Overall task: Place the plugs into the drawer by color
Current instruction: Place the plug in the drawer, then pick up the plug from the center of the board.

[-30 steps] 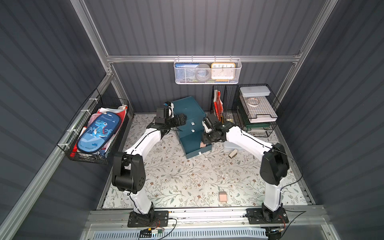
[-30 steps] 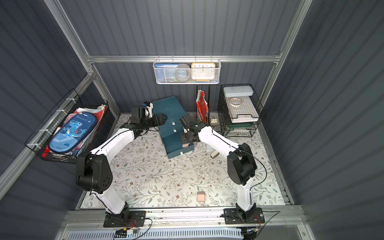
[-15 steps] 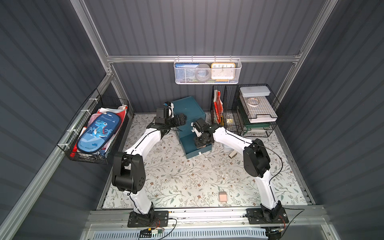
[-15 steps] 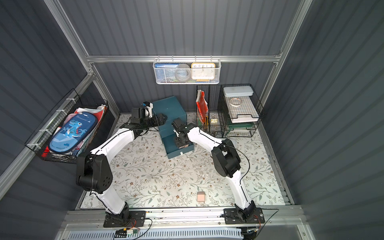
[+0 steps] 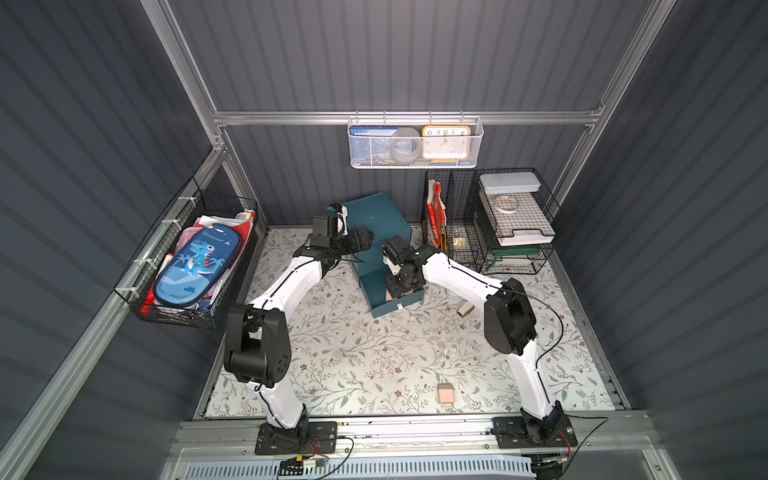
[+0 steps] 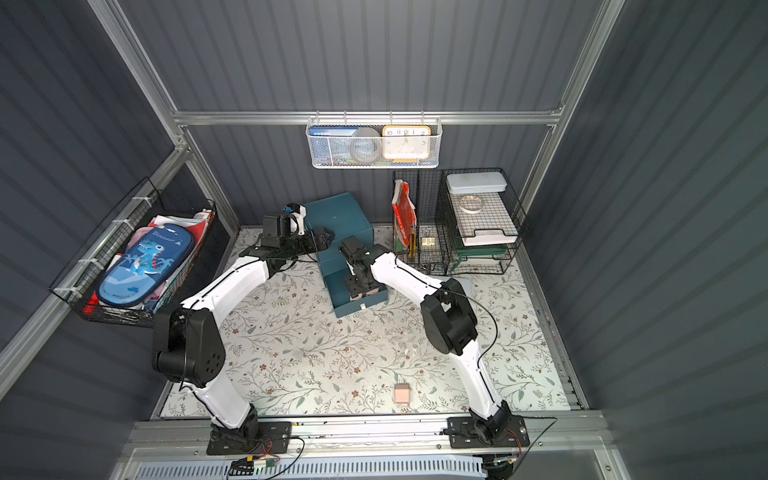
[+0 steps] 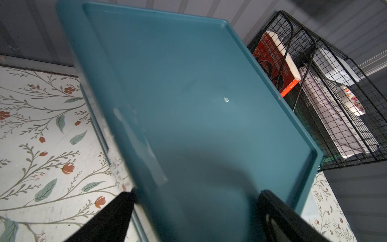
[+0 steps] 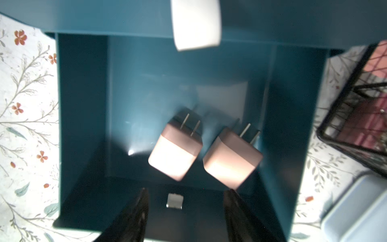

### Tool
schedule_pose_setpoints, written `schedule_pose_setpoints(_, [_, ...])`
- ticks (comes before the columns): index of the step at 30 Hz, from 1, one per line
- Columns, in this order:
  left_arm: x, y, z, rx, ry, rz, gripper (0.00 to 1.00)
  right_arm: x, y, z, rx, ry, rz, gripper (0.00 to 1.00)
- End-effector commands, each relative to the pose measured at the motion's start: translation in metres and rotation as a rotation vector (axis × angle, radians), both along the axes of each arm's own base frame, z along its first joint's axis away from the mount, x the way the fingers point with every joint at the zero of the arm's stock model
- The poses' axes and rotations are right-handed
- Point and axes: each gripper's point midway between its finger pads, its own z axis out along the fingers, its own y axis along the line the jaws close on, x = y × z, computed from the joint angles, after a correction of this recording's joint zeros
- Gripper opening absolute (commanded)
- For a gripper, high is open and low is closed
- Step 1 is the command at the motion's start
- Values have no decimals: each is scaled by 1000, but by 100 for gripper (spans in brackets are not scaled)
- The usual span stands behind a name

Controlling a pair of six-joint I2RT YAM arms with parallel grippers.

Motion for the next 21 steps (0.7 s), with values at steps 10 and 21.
schedule_pose_setpoints(10, [-39, -7, -87, 111, 274, -66, 97, -175, -118, 21, -74, 65, -356, 62])
schedule_pose_setpoints(21, [-39, -7, -85, 104, 265, -56, 97, -279, -120, -26, 7, 207, -439, 73])
